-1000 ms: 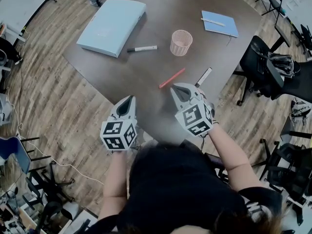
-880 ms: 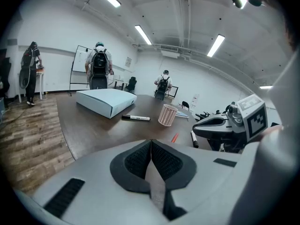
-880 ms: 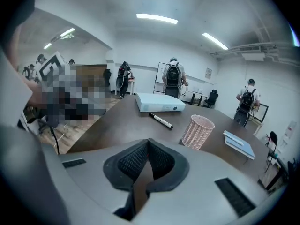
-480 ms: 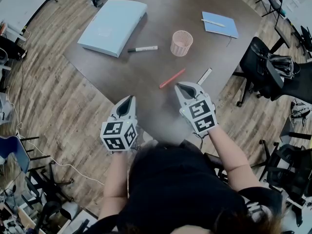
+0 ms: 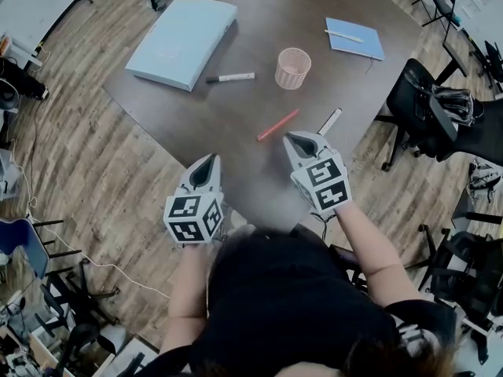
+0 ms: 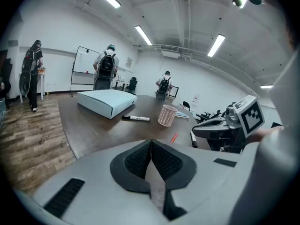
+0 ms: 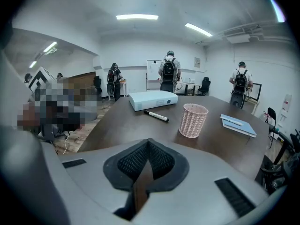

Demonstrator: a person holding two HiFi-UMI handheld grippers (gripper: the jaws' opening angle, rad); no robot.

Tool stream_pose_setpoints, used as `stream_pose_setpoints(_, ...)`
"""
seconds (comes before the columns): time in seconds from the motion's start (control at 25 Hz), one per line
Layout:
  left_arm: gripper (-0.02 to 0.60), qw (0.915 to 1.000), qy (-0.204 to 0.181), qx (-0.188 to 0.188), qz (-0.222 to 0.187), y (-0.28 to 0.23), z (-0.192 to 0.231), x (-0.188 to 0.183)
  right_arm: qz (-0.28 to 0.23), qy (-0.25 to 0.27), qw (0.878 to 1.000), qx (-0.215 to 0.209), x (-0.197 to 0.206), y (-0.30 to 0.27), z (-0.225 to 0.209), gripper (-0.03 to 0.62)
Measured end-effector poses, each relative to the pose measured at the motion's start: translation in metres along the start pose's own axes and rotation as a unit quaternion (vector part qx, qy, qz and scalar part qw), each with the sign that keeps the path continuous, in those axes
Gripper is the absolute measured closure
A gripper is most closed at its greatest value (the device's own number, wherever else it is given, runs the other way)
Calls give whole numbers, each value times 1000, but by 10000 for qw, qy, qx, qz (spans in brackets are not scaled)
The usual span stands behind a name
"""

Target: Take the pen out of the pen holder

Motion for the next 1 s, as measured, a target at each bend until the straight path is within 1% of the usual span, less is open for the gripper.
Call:
stream_pose_setpoints(0.52, 552, 10000, -24, 6, 26, 1, -2, 0, 6, -117, 9999, 20, 5, 4, -1, 577)
stream_pose_setpoints(1.0, 552, 10000, -7, 18, 49, 1, -3, 4, 40, -196, 9998, -51, 8, 3, 0, 577)
Point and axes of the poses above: the fingertips, and each gripper's own axes: y backward along the fingers, z to its left, x out of its underside, the point moved 1 cm from there along y, backward along the fingers, and after that the axes turned 4 degrees about y, right-handed, at the moved point
